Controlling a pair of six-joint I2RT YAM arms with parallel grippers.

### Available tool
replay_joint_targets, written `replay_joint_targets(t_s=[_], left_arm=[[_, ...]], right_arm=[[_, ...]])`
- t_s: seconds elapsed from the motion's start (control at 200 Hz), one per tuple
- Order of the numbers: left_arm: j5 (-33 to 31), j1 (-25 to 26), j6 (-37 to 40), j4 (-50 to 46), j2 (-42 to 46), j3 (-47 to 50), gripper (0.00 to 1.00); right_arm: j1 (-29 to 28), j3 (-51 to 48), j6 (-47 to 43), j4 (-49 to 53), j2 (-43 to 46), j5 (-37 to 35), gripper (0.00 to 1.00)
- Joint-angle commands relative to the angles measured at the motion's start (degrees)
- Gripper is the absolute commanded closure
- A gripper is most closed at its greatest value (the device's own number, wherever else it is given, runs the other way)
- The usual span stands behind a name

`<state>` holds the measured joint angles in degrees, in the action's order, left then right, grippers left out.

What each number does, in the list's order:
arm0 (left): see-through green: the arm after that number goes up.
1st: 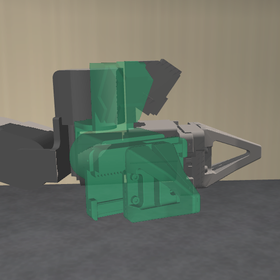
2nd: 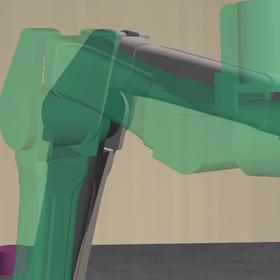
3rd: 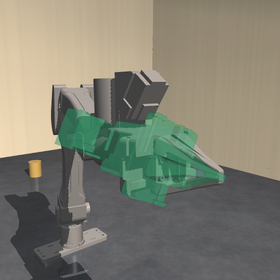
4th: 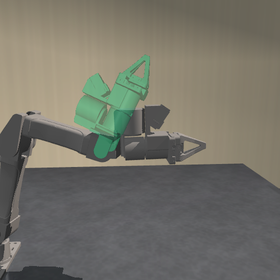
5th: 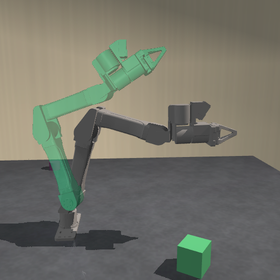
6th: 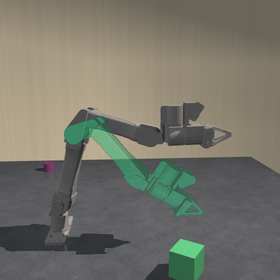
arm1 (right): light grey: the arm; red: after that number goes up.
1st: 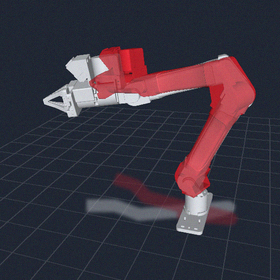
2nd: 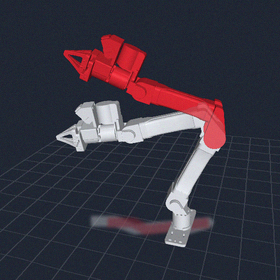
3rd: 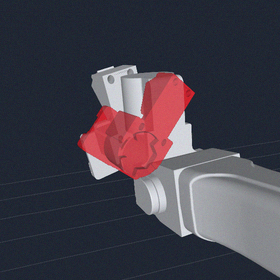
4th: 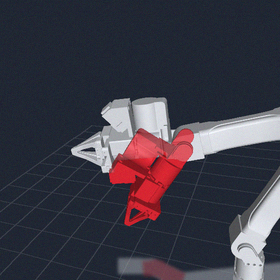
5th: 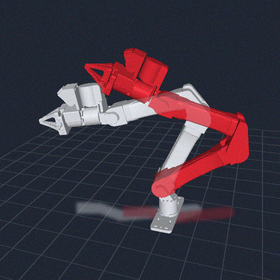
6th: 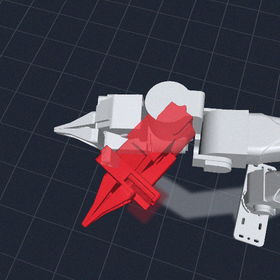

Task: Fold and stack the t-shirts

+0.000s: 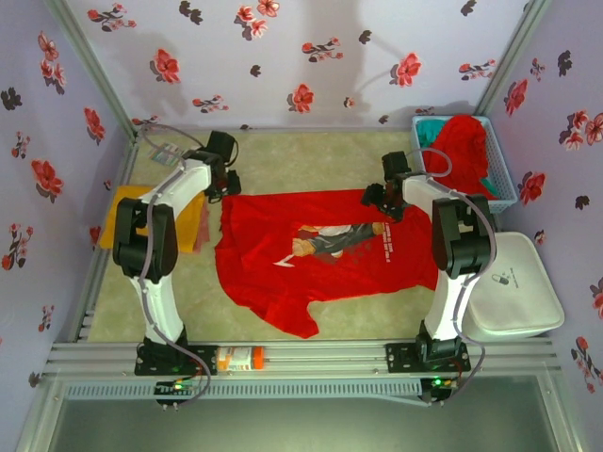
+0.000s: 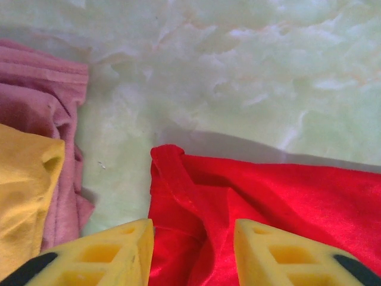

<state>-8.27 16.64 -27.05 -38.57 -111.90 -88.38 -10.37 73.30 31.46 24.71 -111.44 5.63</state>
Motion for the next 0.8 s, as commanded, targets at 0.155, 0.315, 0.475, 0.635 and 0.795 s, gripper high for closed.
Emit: replay_joint_targets(t_s=[0.155,0.315,0.475,0.635,0.795], left_arm=[[-1.37,-0.06,1.03,-4.86,-4.84,0.87,0.75],[-3.2,-2.78,1.38,-5.97,-5.46,2.96,0.83],[-3.94,-5.01,2.59,-6.25,-5.17,4.28,0.84],[-3.8,-5.08,2.83,-5.93,-1.94,5.12,0.87],[1.7,-4.95,2.05,-5.39,4.8,8.05,0.75]], right_arm=[[0.37,-0.08,-1.28,2.36,-0.04,0.11,0.26],[0.46,-0.61,-1.29,2.19,-0.01,-0.33,0.26],[0.44,-0.62,-0.98,2.15,0.06,-0.12,0.27],[0.42,-0.52,-1.05,1.57,1.44,1.55,0.27],[0.13,-1.1,-2.49,1.76,4.63,2.8,0.27]])
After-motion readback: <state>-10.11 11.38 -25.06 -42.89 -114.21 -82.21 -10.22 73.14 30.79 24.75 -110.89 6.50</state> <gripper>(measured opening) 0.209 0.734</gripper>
